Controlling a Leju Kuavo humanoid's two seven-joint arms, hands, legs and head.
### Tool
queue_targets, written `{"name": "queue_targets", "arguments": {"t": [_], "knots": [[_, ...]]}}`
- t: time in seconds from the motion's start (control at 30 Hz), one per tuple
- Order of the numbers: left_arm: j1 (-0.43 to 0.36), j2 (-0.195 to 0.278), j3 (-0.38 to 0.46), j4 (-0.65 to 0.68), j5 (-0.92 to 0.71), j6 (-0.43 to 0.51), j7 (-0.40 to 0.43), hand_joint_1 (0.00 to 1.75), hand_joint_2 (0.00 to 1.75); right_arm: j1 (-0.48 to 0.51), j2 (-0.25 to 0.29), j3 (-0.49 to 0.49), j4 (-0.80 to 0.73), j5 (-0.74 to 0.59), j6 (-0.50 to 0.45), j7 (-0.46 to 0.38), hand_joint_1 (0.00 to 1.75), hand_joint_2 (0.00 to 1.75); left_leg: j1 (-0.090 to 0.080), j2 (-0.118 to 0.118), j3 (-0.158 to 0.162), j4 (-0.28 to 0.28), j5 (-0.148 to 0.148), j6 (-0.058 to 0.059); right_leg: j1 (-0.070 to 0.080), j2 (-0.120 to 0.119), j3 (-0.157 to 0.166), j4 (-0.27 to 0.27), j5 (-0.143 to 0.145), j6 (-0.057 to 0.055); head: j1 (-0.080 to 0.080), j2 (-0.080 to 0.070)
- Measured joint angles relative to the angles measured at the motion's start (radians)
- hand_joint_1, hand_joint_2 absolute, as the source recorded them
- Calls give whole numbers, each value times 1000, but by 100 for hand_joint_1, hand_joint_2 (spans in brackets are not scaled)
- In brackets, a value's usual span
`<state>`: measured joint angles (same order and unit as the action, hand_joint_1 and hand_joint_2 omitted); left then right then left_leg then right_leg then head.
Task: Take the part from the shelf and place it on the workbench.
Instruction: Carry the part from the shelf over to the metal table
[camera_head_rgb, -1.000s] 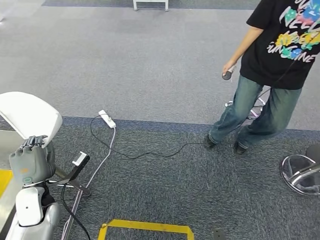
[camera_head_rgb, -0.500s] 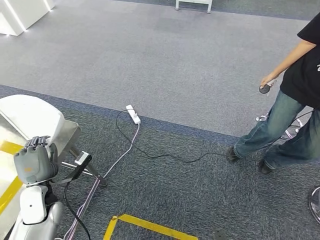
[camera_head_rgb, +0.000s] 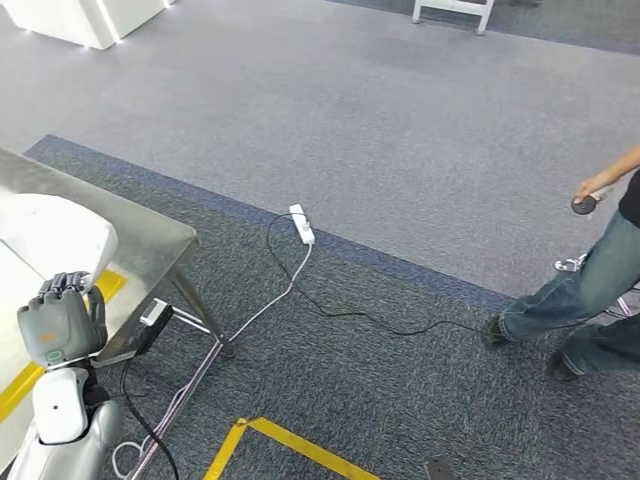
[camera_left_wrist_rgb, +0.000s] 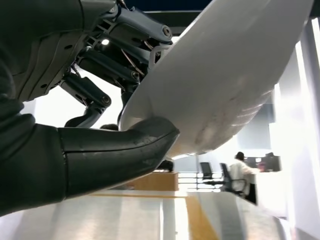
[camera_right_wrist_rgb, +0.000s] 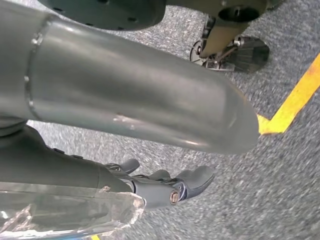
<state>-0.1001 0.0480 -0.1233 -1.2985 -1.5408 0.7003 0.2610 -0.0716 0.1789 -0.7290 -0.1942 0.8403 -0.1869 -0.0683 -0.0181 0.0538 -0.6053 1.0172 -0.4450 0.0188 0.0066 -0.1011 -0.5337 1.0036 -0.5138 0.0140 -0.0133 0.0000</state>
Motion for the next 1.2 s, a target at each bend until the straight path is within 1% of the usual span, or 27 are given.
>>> {"name": "queue_targets", "arguments": {"t": [0.03,0.07,0.13,0.17,0.2,0.23,0.27,0.3,0.33,0.37,0.4,0.47,0.5,0.57,0.63,0.7,0.73,0.77,0.8,0.83,0.87,0.93,0.97,1.0,1.07,1.13,1.2], "knots": [[-3,4,-3,7,0,0,4,175,175,-2,0,0,0,2,0,0,0,0,1,-10,0,-3,1,4,0,-9,3,-2,-2,4,1,0],[-5,7,-5,15,0,0,6,175,175,-5,0,0,0,4,0,0,0,0,4,-21,2,-8,3,7,-1,-1,3,1,-7,9,3,0],[-16,11,-11,32,0,0,9,175,175,-8,0,0,0,7,1,1,0,0,11,-39,6,-17,8,15,-4,45,-22,54,-40,18,6,0],[-25,11,-15,42,0,0,9,175,175,-8,0,0,0,9,1,1,0,0,14,-48,6,-18,10,17,-7,73,-52,111,-68,21,8,0],[-34,12,-20,52,0,0,9,175,175,-7,0,0,0,11,1,2,0,0,14,-60,5,-18,10,19,-9,87,-89,182,-97,23,10,0],[-41,12,-23,63,0,0,9,175,175,-6,0,0,0,12,1,3,0,0,14,-71,4,-18,10,20,-10,93,-124,243,-116,25,11,0],[-45,12,-25,72,0,0,9,175,175,-4,0,0,0,14,1,3,0,0,14,-84,5,-18,10,20,-10,95,-147,276,-116,26,11,0],[-47,13,-27,79,0,0,9,175,175,-3,0,0,0,15,1,4,0,0,14,-97,6,-17,10,20,-10,98,-151,269,-96,26,11,0],[-48,13,-27,85,0,0,9,175,175,-3,0,0,0,15,1,4,0,0,15,-109,8,-17,9,19,-11,103,-134,222,-59,25,11,0],[-49,13,-28,90,0,0,9,175,175,-3,0,0,0,16,1,4,0,0,15,-122,9,-16,9,17,-13,118,-107,153,-17,24,11,0],[-52,13,-29,93,0,0,9,175,175,-3,0,0,0,16,1,4,0,0,14,-133,9,-15,8,13,-17,142,-78,88,11,22,11,0],[-59,15,-32,99,0,0,9,175,175,-4,0,0,0,16,1,4,0,0,14,-154,2,-11,8,3,-21,177,-42,15,29,18,10,0],[-61,16,-34,102,0,0,9,175,175,-4,0,0,0,17,2,5,0,0,15,-165,-2,-10,10,-3,-21,180,-36,9,25,14,10,0],[-62,22,-36,107,0,0,13,175,175,-6,2,0,0,19,2,6,0,0,18,-177,-7,-8,12,-15,-21,160,-31,5,27,3,10,0],[-69,30,-42,114,0,0,24,175,175,-8,4,0,0,21,2,6,0,0,16,-140,-28,35,-16,-27,-24,136,-25,-1,29,-10,2,0],[-82,38,-51,120,0,0,35,175,175,-7,6,0,0,24,3,6,0,0,17,-86,-86,152,-73,-38,-22,109,-22,-3,27,-19,-8,0],[-86,41,-55,123,0,0,38,175,175,-5,6,0,0,25,3,6,0,0,20,-73,-119,215,-97,-42,-21,95,-21,-3,25,-21,-8,0],[-88,43,-58,127,0,0,39,175,175,-4,6,0,0,25,2,6,0,0,23,-66,-140,255,-105,-44,-20,82,-20,-3,23,-21,-8,0],[-89,46,-61,130,0,0,40,175,175,-4,6,-1,0,26,2,6,0,0,25,-62,-145,262,-95,-45,-20,69,-19,-3,21,-21,-8,0],[-90,49,-64,133,0,0,43,175,175,-4,6,-1,0,26,3,6,0,0,26,-58,-129,230,-69,-44,-19,57,-16,-3,18,-21,-8,0],[-92,52,-68,136,0,0,50,175,175,-5,7,-1,0,24,4,5,0,0,25,-46,-95,167,-32,-39,-18,46,-12,-3,15,-19,-8,0],[-99,59,-82,139,0,0,72,175,175,-5,8,-2,0,21,6,2,0,0,15,-5,-28,44,10,-26,-12,25,-4,-2,7,-12,-8,0],[-103,63,-91,140,0,0,85,175,175,-6,8,-4,0,20,7,0,0,0,10,11,-10,9,15,-20,-9,15,-2,-1,4,-8,-7,0],[-106,67,-100,141,0,0,98,175,175,-7,8,-6,0,19,7,-2,0,0,5,15,-7,-2,9,-15,-6,5,-1,-2,1,-3,-7,0],[-105,78,-119,144,0,0,122,175,175,-10,8,-11,0,19,7,-6,0,0,7,-5,-8,-9,10,-6,-5,-10,1,-3,-5,7,-7,0],[-106,92,-143,146,0,0,146,175,175,-12,8,-14,0,21,7,-8,0,0,14,-27,-4,-17,14,4,-8,28,-13,32,-33,15,-4,0],[-109,110,-176,146,0,1,170,175,175,-11,8,-16,0,27,7,-9,0,0,17,-48,-2,-20,15,11,-11,83,-68,148,-90,20,2,0]]}}
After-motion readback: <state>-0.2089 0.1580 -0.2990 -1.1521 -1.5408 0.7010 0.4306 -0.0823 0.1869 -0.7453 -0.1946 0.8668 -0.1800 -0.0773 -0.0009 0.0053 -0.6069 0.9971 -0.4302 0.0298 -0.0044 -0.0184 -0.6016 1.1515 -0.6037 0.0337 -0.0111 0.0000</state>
